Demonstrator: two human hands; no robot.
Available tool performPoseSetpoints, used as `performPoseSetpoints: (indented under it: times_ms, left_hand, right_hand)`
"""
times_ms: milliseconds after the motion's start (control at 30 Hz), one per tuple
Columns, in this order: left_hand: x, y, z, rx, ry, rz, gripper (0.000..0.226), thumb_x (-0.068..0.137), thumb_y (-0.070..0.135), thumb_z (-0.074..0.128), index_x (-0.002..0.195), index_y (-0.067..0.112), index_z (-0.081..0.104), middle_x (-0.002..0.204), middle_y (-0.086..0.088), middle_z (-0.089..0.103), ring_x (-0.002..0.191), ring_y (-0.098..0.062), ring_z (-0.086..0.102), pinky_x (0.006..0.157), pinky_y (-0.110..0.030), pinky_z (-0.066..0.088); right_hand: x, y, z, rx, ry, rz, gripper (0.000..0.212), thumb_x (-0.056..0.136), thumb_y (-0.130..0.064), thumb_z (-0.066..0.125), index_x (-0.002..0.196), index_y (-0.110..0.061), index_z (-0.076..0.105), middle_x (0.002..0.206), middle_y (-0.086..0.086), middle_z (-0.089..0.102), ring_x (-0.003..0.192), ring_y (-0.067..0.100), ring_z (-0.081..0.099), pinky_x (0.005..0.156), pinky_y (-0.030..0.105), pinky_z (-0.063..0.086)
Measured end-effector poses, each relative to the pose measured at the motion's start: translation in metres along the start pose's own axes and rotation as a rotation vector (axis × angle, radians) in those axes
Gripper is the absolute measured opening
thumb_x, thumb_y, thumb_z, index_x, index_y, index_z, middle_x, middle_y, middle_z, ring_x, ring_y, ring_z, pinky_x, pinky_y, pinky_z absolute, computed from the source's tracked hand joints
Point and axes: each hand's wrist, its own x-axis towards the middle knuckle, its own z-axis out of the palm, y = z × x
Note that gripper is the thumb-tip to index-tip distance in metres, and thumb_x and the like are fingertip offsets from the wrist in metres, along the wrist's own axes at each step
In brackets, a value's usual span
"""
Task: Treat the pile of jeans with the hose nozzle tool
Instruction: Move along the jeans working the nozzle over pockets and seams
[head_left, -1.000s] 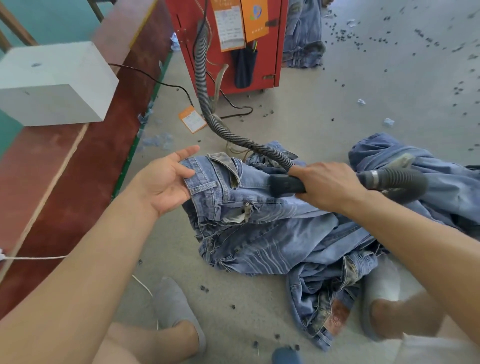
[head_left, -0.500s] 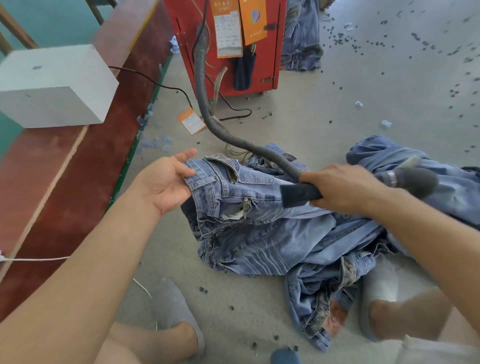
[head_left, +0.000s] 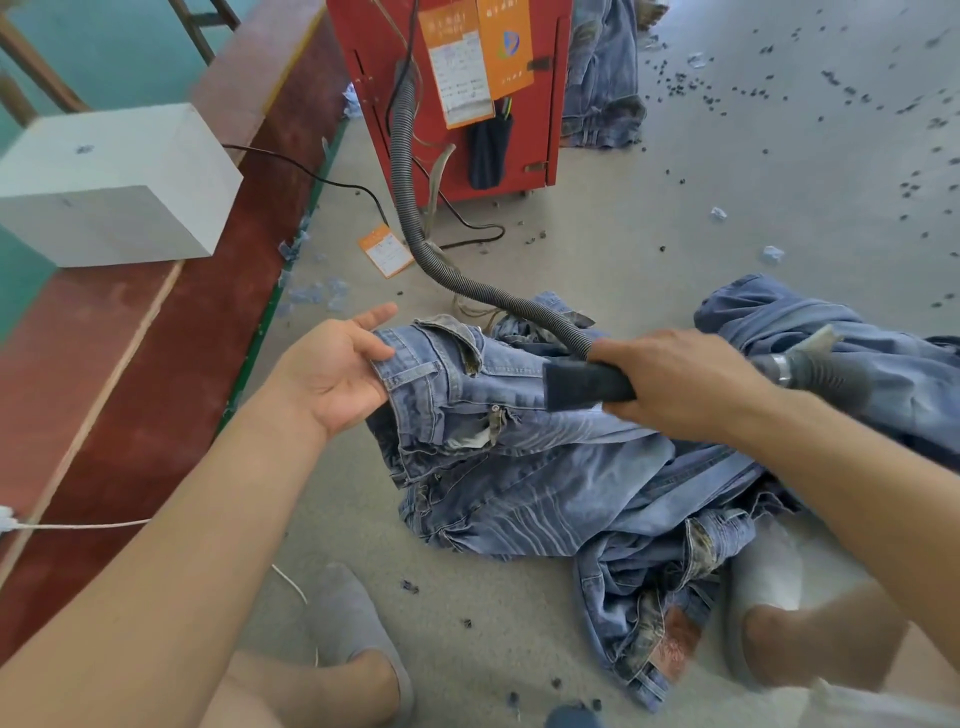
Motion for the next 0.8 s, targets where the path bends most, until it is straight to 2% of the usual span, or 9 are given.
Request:
performPoseSetpoints:
  times_ms: [67,167,267,333,467,567,667,733,800]
  left_hand:
    - [-0.001,-0.001,0.000,0.009,-0.017,-0.009,0.063,0.093,-0.020,0.025,0.144,0.009,0.048,0.133,-0.031,0.059,0.111,-0.044,0.066,0.075,-0.050,0.056]
    - [0.000,-0.003,-0.002,0.019,-0.043,-0.020,0.064,0.092,-0.022,0.024,0.143,0.008,0.047,0.132,-0.030,0.060,0.111,-0.043,0.066,0.076,-0.050,0.056]
    - [0.001,-0.006,-0.007,0.076,-0.059,-0.019,0.067,0.089,-0.025,0.023,0.137,0.011,0.052,0.129,-0.025,0.064,0.107,-0.038,0.068,0.075,-0.050,0.057]
    - [0.001,-0.008,-0.011,0.128,-0.067,-0.007,0.070,0.086,-0.027,0.023,0.132,0.014,0.056,0.123,-0.021,0.067,0.102,-0.035,0.070,0.071,-0.049,0.059]
    - [-0.002,-0.012,-0.015,0.146,-0.105,0.001,0.071,0.083,-0.029,0.025,0.123,0.015,0.062,0.109,-0.016,0.072,0.090,-0.030,0.075,0.061,-0.044,0.063]
    - [-0.004,-0.015,-0.014,0.178,-0.115,0.021,0.069,0.083,-0.028,0.029,0.127,0.014,0.062,0.111,-0.018,0.072,0.086,-0.028,0.077,0.062,-0.042,0.062]
    - [-0.006,-0.017,-0.009,0.170,-0.082,0.043,0.073,0.087,-0.027,0.032,0.145,0.013,0.049,0.115,-0.021,0.069,0.082,-0.029,0.077,0.059,-0.041,0.062]
    - [-0.006,-0.020,-0.005,0.102,-0.071,0.039,0.082,0.089,-0.027,0.033,0.159,0.015,0.029,0.117,-0.021,0.066,0.085,-0.031,0.076,0.057,-0.042,0.061]
    - [-0.009,-0.025,0.000,0.020,-0.073,0.013,0.083,0.091,-0.024,0.035,0.163,0.011,0.015,0.118,-0.024,0.064,0.089,-0.035,0.075,0.058,-0.045,0.062]
  right_hand:
    - [-0.002,-0.017,0.012,-0.021,-0.045,-0.083,0.025,0.095,-0.047,0.061,0.115,-0.038,0.048,0.092,-0.010,0.062,0.082,0.021,0.064,0.066,0.036,0.053]
    - [0.001,-0.032,0.016,0.059,0.041,-0.168,0.028,0.094,-0.051,0.062,0.117,-0.040,0.050,0.095,-0.013,0.065,0.082,0.016,0.063,0.067,0.035,0.052]
    - [0.009,-0.016,0.000,0.238,0.202,-0.086,0.031,0.090,-0.052,0.069,0.116,-0.042,0.054,0.086,-0.018,0.066,0.071,0.008,0.060,0.066,0.034,0.055]
    - [0.015,0.008,-0.010,0.222,0.246,0.026,0.031,0.088,-0.052,0.071,0.113,-0.042,0.055,0.081,-0.014,0.065,0.068,0.014,0.058,0.062,0.033,0.049]
    - [0.022,0.028,-0.001,0.028,0.052,0.217,0.025,0.091,-0.043,0.070,0.109,-0.032,0.056,0.077,-0.006,0.055,0.066,0.018,0.053,0.063,0.036,0.049]
    - [0.022,0.003,0.015,-0.005,-0.060,0.083,0.027,0.094,-0.048,0.065,0.115,-0.035,0.053,0.088,-0.006,0.060,0.076,0.021,0.058,0.068,0.035,0.051]
    - [0.021,-0.016,0.009,0.086,0.068,-0.025,0.030,0.092,-0.054,0.065,0.113,-0.037,0.051,0.089,-0.010,0.067,0.071,0.015,0.059,0.061,0.033,0.049]
    - [0.020,-0.018,-0.011,0.260,0.221,0.073,0.034,0.090,-0.056,0.070,0.110,-0.035,0.052,0.083,-0.013,0.064,0.068,0.007,0.057,0.056,0.028,0.041]
    - [0.021,-0.012,-0.030,0.463,0.326,0.236,0.037,0.085,-0.053,0.077,0.101,-0.030,0.053,0.076,-0.015,0.057,0.066,0.003,0.053,0.054,0.026,0.037]
